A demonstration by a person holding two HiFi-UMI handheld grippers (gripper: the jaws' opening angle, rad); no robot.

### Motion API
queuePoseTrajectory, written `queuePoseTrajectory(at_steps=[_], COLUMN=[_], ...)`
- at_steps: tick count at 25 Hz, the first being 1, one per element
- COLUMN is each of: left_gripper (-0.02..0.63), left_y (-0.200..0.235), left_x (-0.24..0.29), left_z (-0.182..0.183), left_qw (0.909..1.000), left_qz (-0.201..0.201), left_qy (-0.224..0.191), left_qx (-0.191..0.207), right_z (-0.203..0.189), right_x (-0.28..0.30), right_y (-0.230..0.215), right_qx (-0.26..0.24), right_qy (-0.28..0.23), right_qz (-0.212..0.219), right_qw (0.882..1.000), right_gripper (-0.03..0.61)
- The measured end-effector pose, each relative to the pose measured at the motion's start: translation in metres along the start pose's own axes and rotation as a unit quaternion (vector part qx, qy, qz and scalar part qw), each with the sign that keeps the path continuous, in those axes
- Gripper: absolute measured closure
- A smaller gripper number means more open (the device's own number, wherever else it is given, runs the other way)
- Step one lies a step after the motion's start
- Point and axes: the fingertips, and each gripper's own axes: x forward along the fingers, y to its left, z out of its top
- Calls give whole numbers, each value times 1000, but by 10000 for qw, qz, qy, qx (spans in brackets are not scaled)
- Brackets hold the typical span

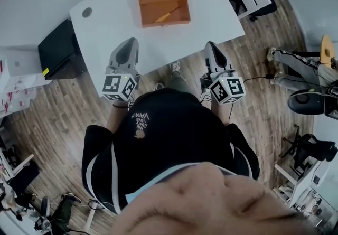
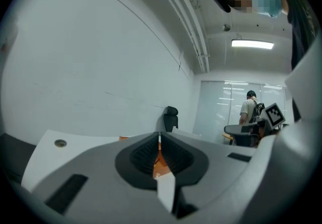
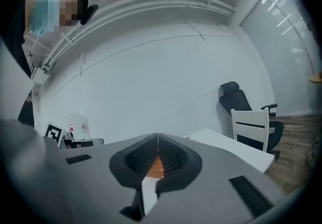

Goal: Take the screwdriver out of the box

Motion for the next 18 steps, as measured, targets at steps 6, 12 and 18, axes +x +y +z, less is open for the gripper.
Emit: queuePoseTrajectory(at_steps=[6,12,18], left_gripper=[591,591,591], left_y=[11,10,15], left_x=[29,59,81], left_z=[8,17,18], left_qw=[9999,9998,9995], left_qz=[160,193,291], left_qy=[-16,-68,-2], left_qx=[30,72,156], right_z=[11,19,17], right_x=[36,64,88], right_y=[-15,-31,-43], right_qx=[-45,-43,18], right_qy=[19,62,164], right_qz=[236,413,572], right_qw=[9997,9991,9982], right_gripper=[566,566,566])
